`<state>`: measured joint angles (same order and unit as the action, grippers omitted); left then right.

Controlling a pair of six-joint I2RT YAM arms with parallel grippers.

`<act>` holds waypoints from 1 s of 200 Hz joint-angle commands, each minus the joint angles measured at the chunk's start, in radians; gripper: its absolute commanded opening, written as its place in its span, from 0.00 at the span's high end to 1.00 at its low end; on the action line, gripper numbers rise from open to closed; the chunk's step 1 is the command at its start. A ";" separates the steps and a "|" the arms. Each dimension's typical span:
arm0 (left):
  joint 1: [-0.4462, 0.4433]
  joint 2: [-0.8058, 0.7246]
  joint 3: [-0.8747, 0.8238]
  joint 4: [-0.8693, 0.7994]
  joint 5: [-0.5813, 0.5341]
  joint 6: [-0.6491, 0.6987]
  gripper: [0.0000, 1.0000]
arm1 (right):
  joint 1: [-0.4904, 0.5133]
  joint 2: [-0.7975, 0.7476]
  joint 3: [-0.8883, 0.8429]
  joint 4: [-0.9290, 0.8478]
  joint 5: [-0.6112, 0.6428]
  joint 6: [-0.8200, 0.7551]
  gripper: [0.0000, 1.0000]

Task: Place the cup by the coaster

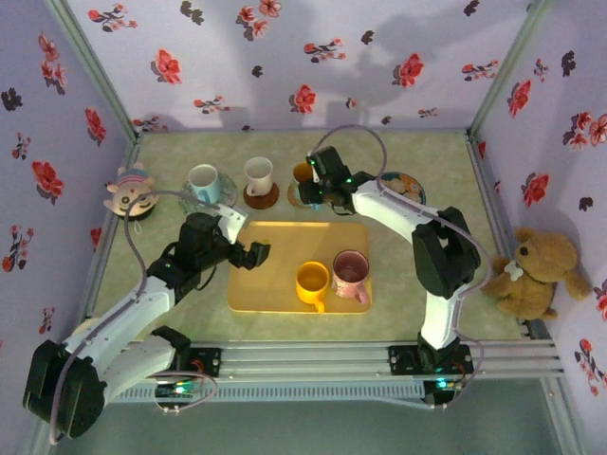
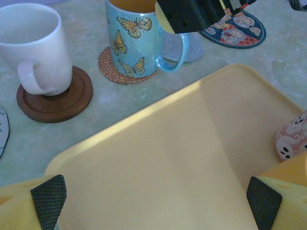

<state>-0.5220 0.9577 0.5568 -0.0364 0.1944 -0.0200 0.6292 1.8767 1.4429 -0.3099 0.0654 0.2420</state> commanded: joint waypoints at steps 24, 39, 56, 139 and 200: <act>-0.013 -0.004 0.049 0.014 0.014 0.002 0.00 | 0.003 -0.079 -0.028 -0.003 -0.016 0.008 0.27; -0.016 -0.010 0.058 0.006 0.014 0.002 0.00 | 0.002 -0.106 -0.043 -0.009 -0.021 0.008 0.21; -0.019 -0.015 0.072 0.001 0.014 0.002 0.00 | 0.001 -0.140 -0.061 -0.015 -0.024 0.008 0.16; -0.055 -0.037 0.168 -0.089 0.016 0.049 0.00 | 0.002 -0.352 -0.121 -0.168 -0.032 0.001 0.00; -0.065 -0.076 0.182 -0.170 0.029 0.111 0.00 | 0.003 -0.527 -0.176 -0.341 -0.060 0.003 0.00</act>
<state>-0.5781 0.8951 0.6987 -0.1432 0.1947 0.0368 0.6292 1.4170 1.2911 -0.5335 0.0296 0.2436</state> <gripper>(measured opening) 0.997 0.996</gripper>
